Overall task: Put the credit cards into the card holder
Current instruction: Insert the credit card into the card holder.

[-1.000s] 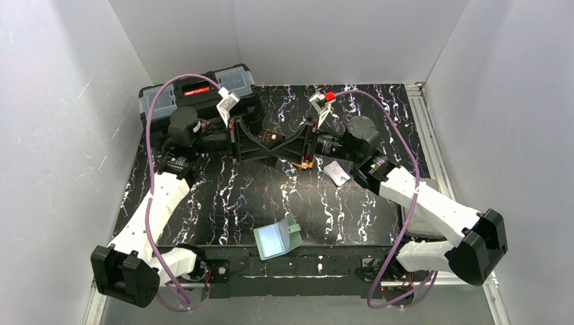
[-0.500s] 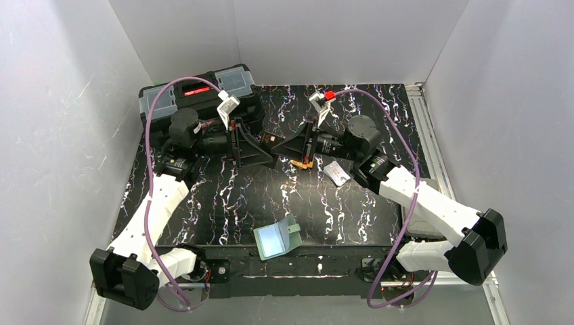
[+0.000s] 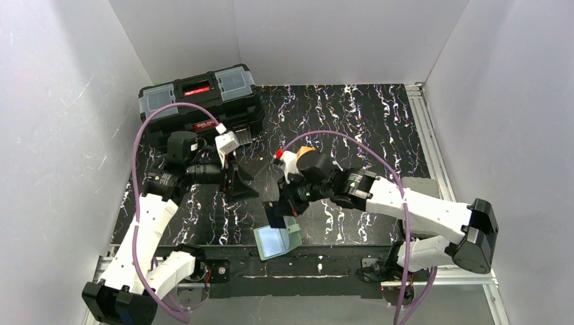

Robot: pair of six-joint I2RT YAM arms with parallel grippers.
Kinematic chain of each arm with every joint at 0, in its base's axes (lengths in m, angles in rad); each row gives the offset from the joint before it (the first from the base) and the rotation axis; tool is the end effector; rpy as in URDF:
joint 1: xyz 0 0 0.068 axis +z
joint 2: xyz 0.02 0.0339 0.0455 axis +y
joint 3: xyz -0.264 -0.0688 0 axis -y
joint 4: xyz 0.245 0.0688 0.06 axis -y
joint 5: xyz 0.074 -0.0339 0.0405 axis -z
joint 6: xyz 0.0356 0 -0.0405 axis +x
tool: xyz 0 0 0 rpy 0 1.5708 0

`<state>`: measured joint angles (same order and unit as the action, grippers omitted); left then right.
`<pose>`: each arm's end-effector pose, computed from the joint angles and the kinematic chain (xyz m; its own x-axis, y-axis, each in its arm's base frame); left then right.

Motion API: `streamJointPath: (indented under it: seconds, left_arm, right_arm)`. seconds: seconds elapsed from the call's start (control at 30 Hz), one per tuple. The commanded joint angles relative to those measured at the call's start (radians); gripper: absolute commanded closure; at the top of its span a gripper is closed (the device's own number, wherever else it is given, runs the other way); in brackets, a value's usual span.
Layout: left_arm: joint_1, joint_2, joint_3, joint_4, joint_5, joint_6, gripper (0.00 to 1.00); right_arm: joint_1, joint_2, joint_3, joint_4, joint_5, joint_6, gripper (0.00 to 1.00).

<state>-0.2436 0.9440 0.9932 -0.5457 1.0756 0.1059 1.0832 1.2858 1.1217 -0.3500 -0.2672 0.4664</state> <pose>0.1738 -0.0755 0.3560 -0.3682 0.1433 -0.9186 0.9094 0.2609 -0.3238 0.1283 0.2620 0.3327 -0.6374 -0.2762 -0.7193 -0.7537 0.4176 0.5075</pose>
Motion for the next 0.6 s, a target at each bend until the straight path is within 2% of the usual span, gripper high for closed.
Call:
streamJointPath:
  seconds: [0.0, 0.2, 0.57]
  left_arm:
    - [0.008, -0.058, -0.043, -0.281, -0.054, 0.356, 0.30]
    - [0.008, -0.100, -0.110, -0.379, -0.125, 0.596, 0.30]
    - [-0.033, -0.092, -0.209, -0.490, -0.177, 1.053, 0.29]
  right_arm:
    - [0.055, 0.041, 0.009, -0.204, 0.090, -0.054, 0.99]
    - [0.081, 0.181, 0.059, -0.290, 0.066, -0.089, 0.99]
    - [0.071, 0.280, -0.038, -0.249, 0.150, -0.070, 0.99]
